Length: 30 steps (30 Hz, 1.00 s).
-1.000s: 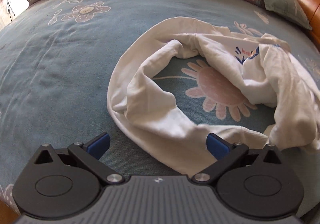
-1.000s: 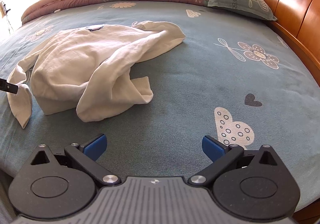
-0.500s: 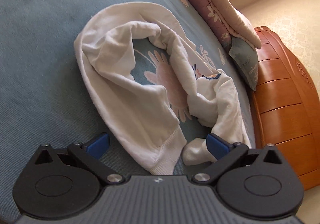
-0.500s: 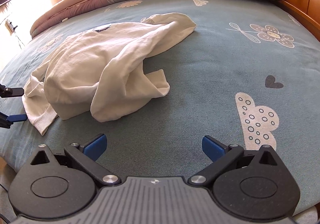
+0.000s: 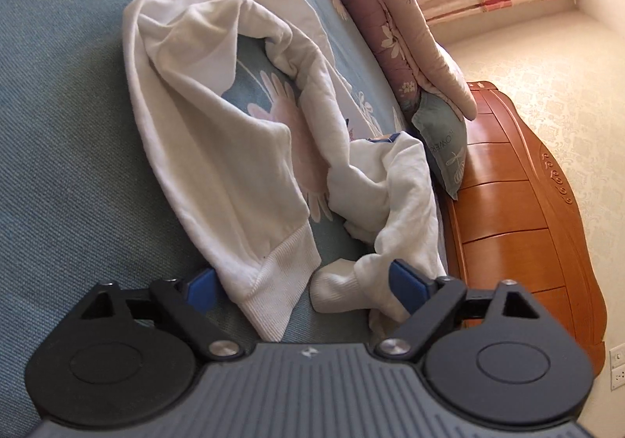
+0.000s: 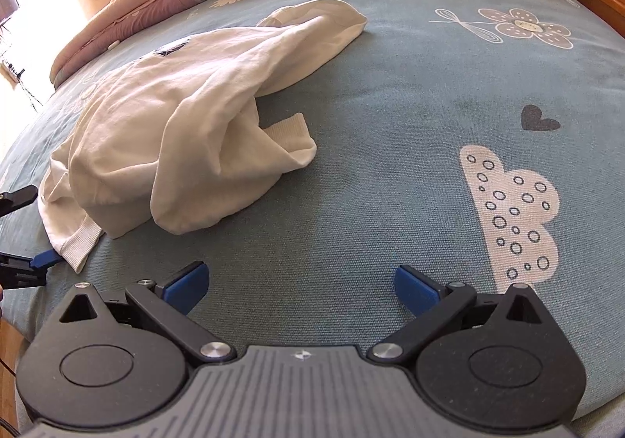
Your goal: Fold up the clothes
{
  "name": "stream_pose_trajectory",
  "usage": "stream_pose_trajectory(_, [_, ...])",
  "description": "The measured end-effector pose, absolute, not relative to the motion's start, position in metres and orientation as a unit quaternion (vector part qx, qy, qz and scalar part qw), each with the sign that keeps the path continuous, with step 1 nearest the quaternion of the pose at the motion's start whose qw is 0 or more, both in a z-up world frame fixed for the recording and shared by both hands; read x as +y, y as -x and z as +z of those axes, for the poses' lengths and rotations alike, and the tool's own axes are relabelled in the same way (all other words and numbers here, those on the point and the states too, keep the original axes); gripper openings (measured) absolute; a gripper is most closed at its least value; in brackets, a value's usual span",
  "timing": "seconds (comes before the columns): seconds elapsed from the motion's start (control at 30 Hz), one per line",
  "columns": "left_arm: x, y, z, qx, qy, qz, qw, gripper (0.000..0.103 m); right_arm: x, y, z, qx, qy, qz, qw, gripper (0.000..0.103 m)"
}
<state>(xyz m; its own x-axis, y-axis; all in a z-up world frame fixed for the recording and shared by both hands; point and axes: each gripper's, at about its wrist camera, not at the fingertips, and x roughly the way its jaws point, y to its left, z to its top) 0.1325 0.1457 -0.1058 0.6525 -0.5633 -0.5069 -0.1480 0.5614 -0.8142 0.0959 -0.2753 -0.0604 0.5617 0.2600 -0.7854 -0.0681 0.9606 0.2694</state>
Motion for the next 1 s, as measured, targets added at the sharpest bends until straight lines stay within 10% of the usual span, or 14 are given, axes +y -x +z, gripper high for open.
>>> stream_pose_trajectory(0.4, [0.159,-0.132,-0.12,0.347,0.453,-0.113,0.813,0.056,-0.276,-0.097,-0.064,0.454,-0.099,0.093,0.881,0.103])
stream_pose_trajectory(0.53, [0.165,-0.132,-0.131,0.347,0.457,-0.079,0.815,0.01,-0.275,-0.096,-0.063,0.454,-0.093,0.093,0.881,0.103])
stream_pose_trajectory(1.0, [0.163,-0.128,-0.142,0.351,0.504,-0.049,0.788,0.008,-0.279,-0.093,-0.063,0.461,-0.095,0.081,0.879,0.103])
